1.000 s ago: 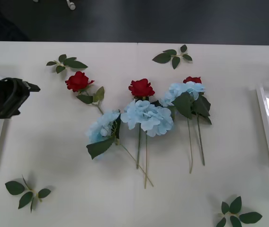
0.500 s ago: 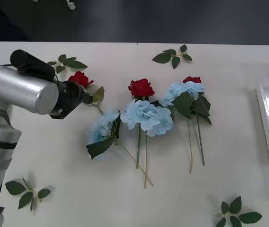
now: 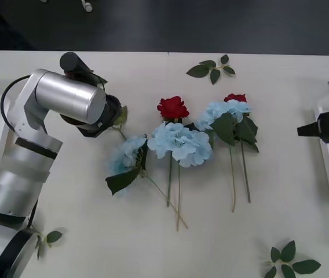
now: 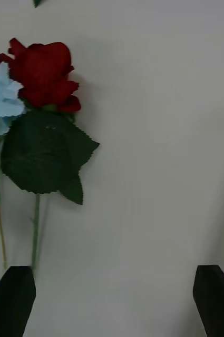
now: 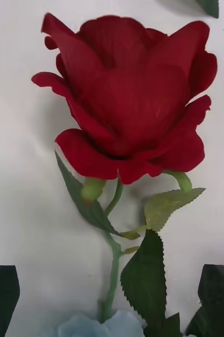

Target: Put the red flowers into the right box and the blue flowers into the left box

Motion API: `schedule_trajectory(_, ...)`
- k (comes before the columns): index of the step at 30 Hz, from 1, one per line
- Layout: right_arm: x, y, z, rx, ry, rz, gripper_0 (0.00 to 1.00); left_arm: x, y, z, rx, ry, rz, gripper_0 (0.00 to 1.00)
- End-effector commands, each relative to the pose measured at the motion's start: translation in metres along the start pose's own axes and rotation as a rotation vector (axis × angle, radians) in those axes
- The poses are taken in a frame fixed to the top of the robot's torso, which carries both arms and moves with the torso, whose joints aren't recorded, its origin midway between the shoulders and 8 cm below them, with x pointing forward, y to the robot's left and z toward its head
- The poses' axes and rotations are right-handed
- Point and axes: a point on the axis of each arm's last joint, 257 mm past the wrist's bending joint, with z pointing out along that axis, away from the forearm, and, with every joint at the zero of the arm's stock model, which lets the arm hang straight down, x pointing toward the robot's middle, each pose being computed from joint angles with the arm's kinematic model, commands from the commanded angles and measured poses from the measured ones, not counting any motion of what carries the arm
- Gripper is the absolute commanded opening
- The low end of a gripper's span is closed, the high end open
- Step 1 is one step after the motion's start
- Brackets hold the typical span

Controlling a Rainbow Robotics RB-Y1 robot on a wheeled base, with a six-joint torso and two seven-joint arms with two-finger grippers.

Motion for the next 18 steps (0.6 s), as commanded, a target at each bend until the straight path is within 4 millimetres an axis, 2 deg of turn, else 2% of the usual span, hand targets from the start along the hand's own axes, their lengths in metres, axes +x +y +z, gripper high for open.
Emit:
schedule_trajectory(1,-0.003,0.042,0.017,-0.049,-0.008,-0.105,0.88,-0.007,-0.021,0.004,0.014,-0.031,0.024,1.0)
schedule_trajectory(9,0.017,0.088,0.042,-0.064,0.042,-0.181,0.88,0.005,-0.028,0.015,0.011,-0.029,0.039,1.0)
schedule_trajectory(18,0.027,0.111,0.076,-0.034,0.056,-0.185,0.88,0.02,-0.029,0.026,-0.018,-0.042,0.076,1.0)
